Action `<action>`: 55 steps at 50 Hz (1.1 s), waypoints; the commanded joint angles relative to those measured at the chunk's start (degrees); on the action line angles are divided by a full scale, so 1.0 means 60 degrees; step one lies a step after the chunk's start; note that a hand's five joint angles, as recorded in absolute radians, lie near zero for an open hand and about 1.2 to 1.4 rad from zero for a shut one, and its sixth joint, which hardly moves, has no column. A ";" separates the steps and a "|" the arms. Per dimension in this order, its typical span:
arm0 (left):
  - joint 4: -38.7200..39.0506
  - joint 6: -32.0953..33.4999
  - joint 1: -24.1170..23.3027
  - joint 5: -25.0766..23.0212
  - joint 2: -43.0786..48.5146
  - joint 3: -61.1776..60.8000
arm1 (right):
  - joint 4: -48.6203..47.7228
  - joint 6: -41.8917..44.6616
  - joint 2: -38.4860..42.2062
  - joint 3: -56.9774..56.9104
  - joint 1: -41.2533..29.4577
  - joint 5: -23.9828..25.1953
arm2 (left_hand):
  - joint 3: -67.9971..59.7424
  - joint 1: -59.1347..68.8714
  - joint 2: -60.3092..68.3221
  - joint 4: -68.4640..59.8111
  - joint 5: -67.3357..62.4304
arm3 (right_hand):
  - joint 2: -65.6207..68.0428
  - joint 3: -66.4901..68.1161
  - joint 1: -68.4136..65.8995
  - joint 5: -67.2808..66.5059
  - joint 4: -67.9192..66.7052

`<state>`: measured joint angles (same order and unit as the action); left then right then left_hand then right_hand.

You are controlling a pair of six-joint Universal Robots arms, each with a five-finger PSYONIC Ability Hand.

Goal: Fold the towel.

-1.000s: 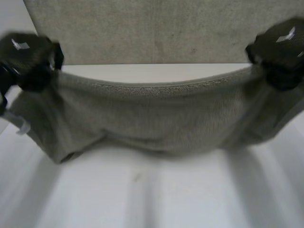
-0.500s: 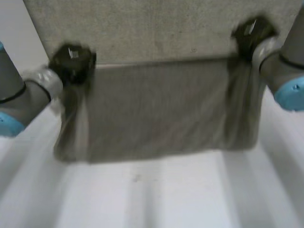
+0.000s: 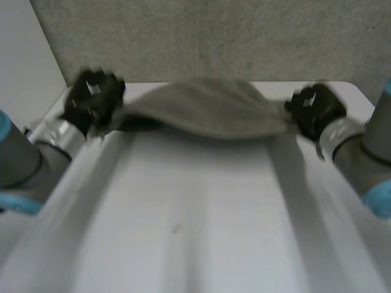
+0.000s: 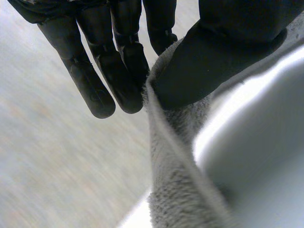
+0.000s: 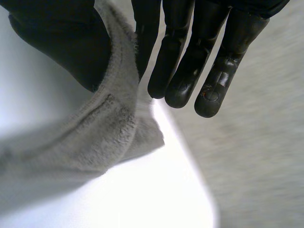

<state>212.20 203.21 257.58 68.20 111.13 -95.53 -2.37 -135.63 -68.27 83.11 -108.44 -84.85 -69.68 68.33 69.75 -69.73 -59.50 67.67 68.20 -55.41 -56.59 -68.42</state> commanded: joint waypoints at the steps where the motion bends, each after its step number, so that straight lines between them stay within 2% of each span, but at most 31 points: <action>1: -0.0386 0.1683 0.0210 -0.0205 0.1107 -0.0982 | -0.0030 -0.0071 0.0744 0.1149 0.0099 0.0430 | -0.1720 0.1945 0.1708 -0.1712 -0.1750 | 0.2055 0.1967 -0.4098 -0.2236 -0.1930; 5: -0.1057 0.2530 0.0312 -0.0220 0.1560 -0.0997 | -0.0044 -0.0115 0.0672 0.1646 0.0114 0.0562 | -0.1169 0.1394 0.1157 -0.1160 -0.1199 | 0.2055 0.1967 -0.4098 -0.2236 -0.1930; 6: -0.1190 0.2663 0.0312 -0.0220 0.1590 -0.0968 | -0.0044 -0.0159 0.0599 0.1719 0.0114 0.0576 | 0.1279 -0.1054 -0.1291 0.1287 0.1249 | 0.2055 0.1967 -0.4098 -0.2236 -0.1930; 7: -0.1191 0.2664 0.0312 -0.0220 0.1590 -0.0968 | -0.0044 -0.0159 0.0598 0.1720 0.0114 0.0577 | 0.1304 -0.1078 -0.1316 0.1312 0.1273 | 0.2055 0.1967 -0.4098 -0.2236 -0.1930; 8: -0.1220 0.2737 0.0341 -0.0220 0.1576 -0.0953 | -0.0044 -0.0232 0.0482 0.1764 0.0143 0.0591 | 0.2747 -0.2522 -0.2759 0.2755 0.2717 | 0.2055 0.1967 -0.4098 -0.2236 -0.1930; 11: -0.1206 0.2767 0.0415 -0.0191 0.1561 -0.0924 | -0.0044 -0.0597 0.0087 0.1924 0.0391 0.0635 | 0.3822 -0.3597 -0.3834 0.3830 0.3792 | 0.2055 0.1967 -0.4098 -0.2236 -0.1930; 14: -0.1162 0.2738 0.0415 -0.0147 0.1517 -0.0866 | -0.0044 -0.0978 -0.0323 0.2086 0.0494 0.0795 | 0.4805 -0.4580 -0.4817 0.4813 0.4775 | 0.2055 0.1967 -0.4098 -0.2236 -0.1930; 22: -0.1103 0.2679 0.0459 -0.0088 0.1561 -0.0748 | -0.0044 -0.1390 -0.0617 0.2321 0.0582 0.1294 | 0.5201 -0.4976 -0.5213 0.5209 0.5171 | 0.2055 0.1967 -0.4098 -0.2236 -0.1930; 37: -0.1118 0.2767 0.1177 -0.0044 0.1605 -0.0777 | -0.0059 -0.1390 -0.0764 0.2262 0.1154 0.1265 | 0.4808 -0.4583 -0.4820 0.4817 0.4778 | 0.2055 0.1967 -0.4098 -0.2236 -0.1930; 39: -0.1133 0.2767 0.1322 -0.0059 0.1605 -0.0777 | -0.0059 -0.1404 -0.0764 0.2247 0.1227 0.1294 | 0.3163 -0.2938 -0.3176 0.3172 0.3133 | 0.2055 0.1967 -0.4098 -0.2236 -0.1930; 40: -0.1133 0.2767 0.1323 -0.0059 0.1605 -0.0777 | -0.0059 -0.1404 -0.0764 0.2247 0.1227 0.1294 | 0.3154 -0.2929 -0.3166 0.3163 0.3124 | 0.2055 0.1967 -0.4098 -0.2236 -0.1930; 42: -0.1176 0.2752 0.1353 -0.0059 0.1605 -0.0821 | -0.0059 -0.1419 -0.0764 0.2247 0.1271 0.1294 | 0.0508 -0.0283 -0.0520 0.0517 0.0478 | 0.2055 0.1967 -0.4098 -0.2236 -0.1930; 43: -0.1177 0.2752 0.1352 -0.0059 0.1605 -0.0821 | -0.0059 -0.1419 -0.0764 0.2247 0.1271 0.1294 | 0.0491 -0.0266 -0.0503 0.0499 0.0461 | 0.2055 0.1967 -0.4098 -0.2236 -0.1930; 44: -0.1206 0.2752 0.1338 -0.0073 0.1619 -0.0865 | -0.0059 -0.1434 -0.0735 0.2247 0.1256 0.1309 | -0.1698 0.1923 0.1686 -0.1690 -0.1728 | 0.2055 0.1967 -0.4098 -0.2236 -0.1930; 51: -0.1411 0.2752 0.1191 -0.0029 0.1385 -0.1070 | -0.0015 -0.1522 -0.0735 0.2204 0.1256 0.1250 | -0.1720 0.1945 0.1708 -0.1712 -0.1750 | 0.2055 0.1967 -0.4098 -0.2236 -0.1930; 53: -0.1616 0.2752 0.1191 0.0029 0.1063 -0.1217 | 0.0044 -0.1536 -0.0764 0.2145 0.1271 0.1221 | -0.1720 0.1945 0.1708 -0.1712 -0.1750 | 0.2055 0.1967 -0.4098 -0.2236 -0.1930; 55: -0.2170 0.2752 0.1235 0.0146 -0.0132 -0.1450 | 0.0509 -0.1507 -0.1084 0.1912 0.1358 0.1221 | -0.1720 0.1945 0.1708 -0.1712 -0.1750 | 0.2055 0.1967 -0.4098 -0.2236 -0.1930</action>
<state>204.25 219.73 265.28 67.94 119.90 -101.40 -2.58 -144.46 -72.70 96.42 -100.84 -77.18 -68.55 65.87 68.70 -68.58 -57.67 67.67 68.20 -55.41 -56.64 -68.42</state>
